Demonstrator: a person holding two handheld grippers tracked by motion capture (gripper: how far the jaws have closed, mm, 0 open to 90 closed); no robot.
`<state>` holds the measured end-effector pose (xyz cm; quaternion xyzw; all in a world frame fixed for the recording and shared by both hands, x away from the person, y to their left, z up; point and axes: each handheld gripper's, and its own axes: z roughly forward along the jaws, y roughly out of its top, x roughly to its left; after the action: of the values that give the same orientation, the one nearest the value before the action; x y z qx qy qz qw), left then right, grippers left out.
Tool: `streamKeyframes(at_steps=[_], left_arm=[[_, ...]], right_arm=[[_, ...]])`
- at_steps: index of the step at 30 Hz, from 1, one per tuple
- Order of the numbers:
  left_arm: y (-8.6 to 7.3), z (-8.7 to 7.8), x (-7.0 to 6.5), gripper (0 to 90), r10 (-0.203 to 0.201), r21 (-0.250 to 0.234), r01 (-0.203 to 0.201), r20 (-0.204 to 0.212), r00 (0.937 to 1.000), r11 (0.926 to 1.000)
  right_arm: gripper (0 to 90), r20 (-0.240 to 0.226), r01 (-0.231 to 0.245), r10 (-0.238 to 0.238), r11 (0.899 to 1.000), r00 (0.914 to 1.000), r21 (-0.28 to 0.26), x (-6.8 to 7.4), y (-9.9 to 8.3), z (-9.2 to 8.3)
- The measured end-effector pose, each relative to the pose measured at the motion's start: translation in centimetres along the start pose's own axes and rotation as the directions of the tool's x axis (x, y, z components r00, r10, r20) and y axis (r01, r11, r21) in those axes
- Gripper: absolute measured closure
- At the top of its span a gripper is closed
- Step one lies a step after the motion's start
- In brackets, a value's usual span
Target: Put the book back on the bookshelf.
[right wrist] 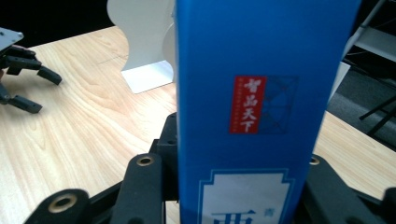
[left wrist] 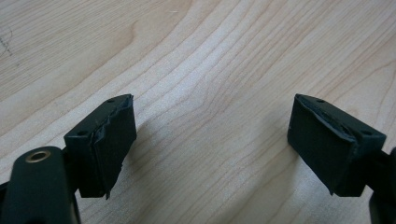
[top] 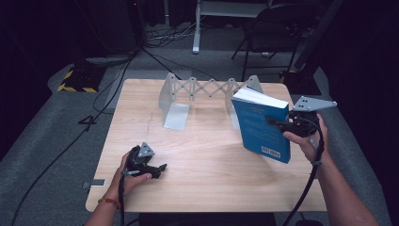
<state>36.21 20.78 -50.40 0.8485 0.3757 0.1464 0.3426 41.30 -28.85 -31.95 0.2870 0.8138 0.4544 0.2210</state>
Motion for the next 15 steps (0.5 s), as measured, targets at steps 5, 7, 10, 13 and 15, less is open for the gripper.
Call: streamKeyframes(at_steps=[5,7,10,13,15], left_arm=[[0.0,0.0,0.0,16.1,-0.005,-0.001,0.005,0.002,1.0,1.0],[0.0,0.0,0.0,16.1,-0.008,0.0,0.008,0.003,1.0,1.0],[0.0,0.0,0.0,16.1,-0.007,0.0,0.007,0.003,1.0,1.0],[0.0,0.0,0.0,16.1,-0.007,-0.001,0.007,0.003,1.0,1.0],[0.0,0.0,0.0,16.1,-0.007,0.0,0.007,0.003,1.0,1.0]], right_arm=[[61.6,0.018,0.006,-0.006,1.0,0.9998,0.003,-0.3,0.3,0.3],[61.6,0.029,0.004,-0.004,1.0,0.9996,0.011,-0.4,0.8,0.6],[61.6,0.033,0.0,0.0,1.0,0.9995,0.007,-0.7,1.2,0.9],[61.7,0.037,-0.005,0.005,1.0,0.9993,0.003,-0.8,1.5,1.0],[61.6,0.043,-0.006,0.006,1.0,0.999,0.0,-1.0,1.9,1.1]])
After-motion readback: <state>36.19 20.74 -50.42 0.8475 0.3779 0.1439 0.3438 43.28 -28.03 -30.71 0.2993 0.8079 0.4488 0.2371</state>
